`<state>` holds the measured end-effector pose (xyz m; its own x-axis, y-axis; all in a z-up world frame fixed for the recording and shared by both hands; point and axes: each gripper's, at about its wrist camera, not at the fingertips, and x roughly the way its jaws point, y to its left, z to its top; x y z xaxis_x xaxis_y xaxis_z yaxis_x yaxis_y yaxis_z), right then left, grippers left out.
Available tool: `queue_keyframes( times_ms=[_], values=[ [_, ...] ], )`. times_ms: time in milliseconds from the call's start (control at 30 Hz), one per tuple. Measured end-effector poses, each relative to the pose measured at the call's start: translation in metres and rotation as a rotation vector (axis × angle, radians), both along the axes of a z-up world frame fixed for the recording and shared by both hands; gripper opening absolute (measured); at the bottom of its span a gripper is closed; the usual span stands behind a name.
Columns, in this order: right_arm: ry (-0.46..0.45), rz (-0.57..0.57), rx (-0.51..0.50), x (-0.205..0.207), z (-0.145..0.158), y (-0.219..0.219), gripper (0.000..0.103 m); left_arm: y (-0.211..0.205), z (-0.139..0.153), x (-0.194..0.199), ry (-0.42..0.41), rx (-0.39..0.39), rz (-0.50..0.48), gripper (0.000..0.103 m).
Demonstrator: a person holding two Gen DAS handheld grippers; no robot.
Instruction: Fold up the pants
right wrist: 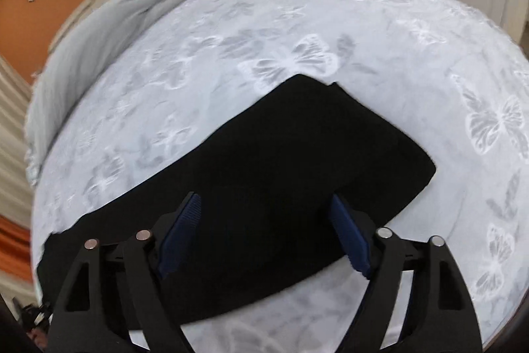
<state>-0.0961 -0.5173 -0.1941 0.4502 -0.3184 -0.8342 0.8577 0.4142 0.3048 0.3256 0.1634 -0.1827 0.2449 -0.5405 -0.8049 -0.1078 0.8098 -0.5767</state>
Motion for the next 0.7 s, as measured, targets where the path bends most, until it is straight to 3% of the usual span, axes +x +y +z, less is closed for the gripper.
queue_keyframes(
  times_ms=[33, 100, 133, 200, 300, 367, 433, 467, 533, 567, 667, 700],
  values=[
    [-0.001, -0.007, 0.012, 0.002, -0.004, -0.003, 0.068, 0.001, -0.002, 0.000, 0.007, -0.009, 0.009, 0.011],
    [0.000, -0.025, 0.028, 0.005, -0.016, -0.013, 0.031, 0.000, -0.005, 0.001, 0.020, -0.037, 0.020, 0.010],
    [0.005, -0.036, 0.013, 0.007, -0.017, -0.011, 0.003, -0.002, -0.005, 0.001, 0.012, -0.048, 0.016, 0.008],
    [-0.121, -0.055, 0.017, 0.002, 0.000, -0.014, 0.003, -0.005, 0.006, 0.001, -0.055, -0.073, 0.011, 0.003],
    [-0.280, -0.057, -0.100, -0.020, 0.055, -0.005, 0.003, -0.008, 0.032, -0.004, -0.192, -0.103, -0.039, 0.003],
    [-0.240, -0.065, -0.131, -0.033, 0.056, -0.006, 0.003, -0.010, 0.030, -0.003, -0.194, -0.025, -0.063, 0.003],
    [-0.137, -0.099, -0.035, -0.040, 0.018, -0.017, 0.003, -0.009, 0.007, 0.001, -0.101, 0.050, -0.067, 0.004],
    [-0.068, -0.122, 0.041, -0.042, -0.009, -0.023, 0.003, -0.003, -0.011, 0.003, -0.017, 0.033, -0.050, 0.004],
    [-0.048, -0.129, 0.092, -0.044, -0.030, -0.024, 0.004, 0.006, -0.013, 0.002, 0.002, -0.016, -0.023, 0.005],
    [-0.042, -0.124, 0.074, -0.043, -0.022, -0.023, 0.009, 0.011, -0.007, 0.001, -0.013, -0.010, -0.023, 0.009],
    [-0.064, -0.141, 0.015, -0.046, 0.009, -0.012, 0.010, 0.024, 0.017, -0.010, -0.105, 0.081, 0.013, 0.013],
    [-0.067, -0.156, 0.005, -0.049, 0.017, -0.009, 0.010, 0.028, 0.022, -0.013, -0.120, 0.078, 0.021, 0.014]
  ],
)
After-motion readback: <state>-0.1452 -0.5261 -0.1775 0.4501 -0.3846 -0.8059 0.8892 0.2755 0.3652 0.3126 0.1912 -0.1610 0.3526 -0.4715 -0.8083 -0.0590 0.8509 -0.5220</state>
